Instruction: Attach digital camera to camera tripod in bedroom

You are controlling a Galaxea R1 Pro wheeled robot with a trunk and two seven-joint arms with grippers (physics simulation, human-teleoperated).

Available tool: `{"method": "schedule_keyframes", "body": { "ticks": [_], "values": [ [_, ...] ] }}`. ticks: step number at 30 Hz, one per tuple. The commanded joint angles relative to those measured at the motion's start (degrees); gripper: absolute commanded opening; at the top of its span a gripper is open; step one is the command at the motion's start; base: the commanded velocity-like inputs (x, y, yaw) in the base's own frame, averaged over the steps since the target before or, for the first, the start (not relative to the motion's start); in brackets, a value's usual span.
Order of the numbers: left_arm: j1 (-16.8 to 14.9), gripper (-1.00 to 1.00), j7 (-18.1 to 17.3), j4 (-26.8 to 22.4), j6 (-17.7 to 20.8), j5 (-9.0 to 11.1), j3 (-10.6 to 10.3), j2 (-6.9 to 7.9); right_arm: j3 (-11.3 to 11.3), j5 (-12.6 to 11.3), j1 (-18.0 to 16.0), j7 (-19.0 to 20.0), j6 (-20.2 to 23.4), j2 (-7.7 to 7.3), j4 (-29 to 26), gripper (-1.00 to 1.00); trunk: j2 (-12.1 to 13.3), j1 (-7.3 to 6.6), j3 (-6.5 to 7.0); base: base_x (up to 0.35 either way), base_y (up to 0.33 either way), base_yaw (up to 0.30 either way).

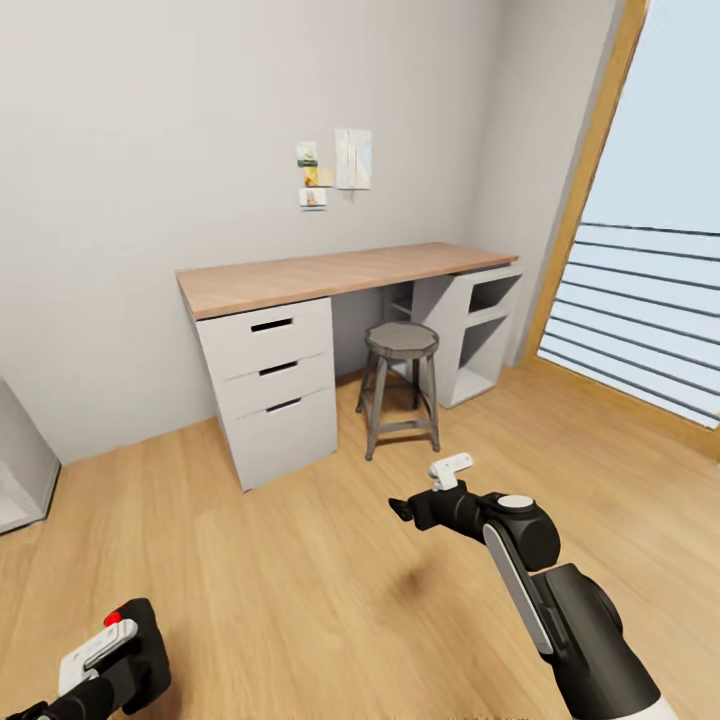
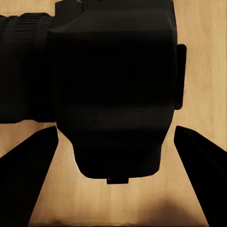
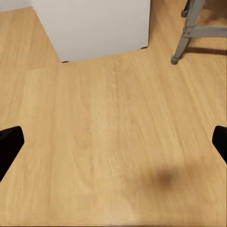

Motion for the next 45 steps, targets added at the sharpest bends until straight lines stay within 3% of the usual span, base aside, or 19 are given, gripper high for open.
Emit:
{"method": "schedule_keyframes", "body": {
  "ticks": [1,10,17,25,36,45],
  "values": [
    [-0.07,-1.00,-0.11,-0.06,0.31,0.17,0.08,-0.06,0.06,-0.52,-0.01,-0.29,0.25,-0.05,-0.05,1.00,-0.02,-0.04,-0.05,-0.207,-0.255,0.288],
    [-0.07,-1.00,0.16,0.00,0.18,-0.21,-2.81,0.01,0.14,-0.52,0.05,-0.29,0.34,-0.02,-0.05,1.00,-0.02,-0.04,-0.05,-0.190,-0.277,0.287],
    [-0.06,-1.00,0.14,0.01,0.17,-0.39,-3.75,0.03,0.31,-0.52,0.07,-0.29,0.39,0.07,-0.05,1.00,-0.02,-0.04,-0.05,-0.158,-0.297,0.287],
    [0.01,-1.00,0.10,0.09,0.16,-0.35,-3.83,-0.05,3.45,-0.52,0.16,-0.29,0.45,0.21,-0.05,1.00,-0.02,-0.04,-0.05,-0.157,-0.302,0.287],
    [0.01,-1.00,0.11,0.33,0.16,-0.16,-3.89,0.03,4.11,-0.52,0.35,-0.29,0.54,1.29,-0.05,1.00,-0.02,-0.04,-0.05,-0.205,-0.276,0.287],
    [0.01,-1.00,-0.10,0.36,0.46,0.20,-3.97,0.08,4.40,-0.52,0.46,-0.29,0.61,1.58,-0.05,1.00,-0.02,-0.04,-0.05,-0.063,-0.069,0.288]
  ]
}}
